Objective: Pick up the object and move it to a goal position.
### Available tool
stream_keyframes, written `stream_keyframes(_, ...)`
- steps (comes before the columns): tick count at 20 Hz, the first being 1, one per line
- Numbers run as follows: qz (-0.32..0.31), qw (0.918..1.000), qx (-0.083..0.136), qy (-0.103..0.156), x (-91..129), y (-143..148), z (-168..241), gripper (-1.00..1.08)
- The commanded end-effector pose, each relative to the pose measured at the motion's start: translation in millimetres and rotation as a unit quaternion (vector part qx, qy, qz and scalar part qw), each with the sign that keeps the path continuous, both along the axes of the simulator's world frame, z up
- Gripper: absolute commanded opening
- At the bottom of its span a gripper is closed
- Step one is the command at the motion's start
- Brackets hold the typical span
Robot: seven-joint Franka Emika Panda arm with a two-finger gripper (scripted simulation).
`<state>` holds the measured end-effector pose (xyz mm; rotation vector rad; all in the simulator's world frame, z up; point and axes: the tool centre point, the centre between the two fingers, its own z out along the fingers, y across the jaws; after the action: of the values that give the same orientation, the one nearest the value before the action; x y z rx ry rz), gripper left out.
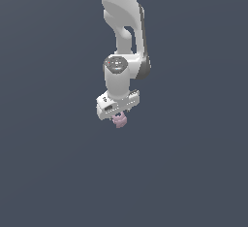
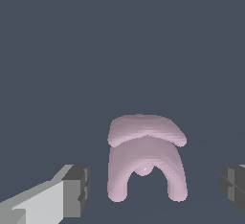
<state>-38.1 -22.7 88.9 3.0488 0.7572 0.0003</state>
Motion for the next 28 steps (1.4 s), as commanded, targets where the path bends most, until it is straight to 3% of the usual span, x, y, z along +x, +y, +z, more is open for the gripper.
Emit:
stream_keyframes(1,0.000,1.0000,0.000,0.000,0,0,-4,1.00)
stream_keyframes(15,0.003,1.0000,0.000,0.000,-1,0,-49,1.00)
stream_keyframes(16,0.003,1.0000,0.000,0.000,-1,0,-49,-1.00)
stream_keyframes(28,0.002,1.0000,0.000,0.000,0,-1,-47,-1.00)
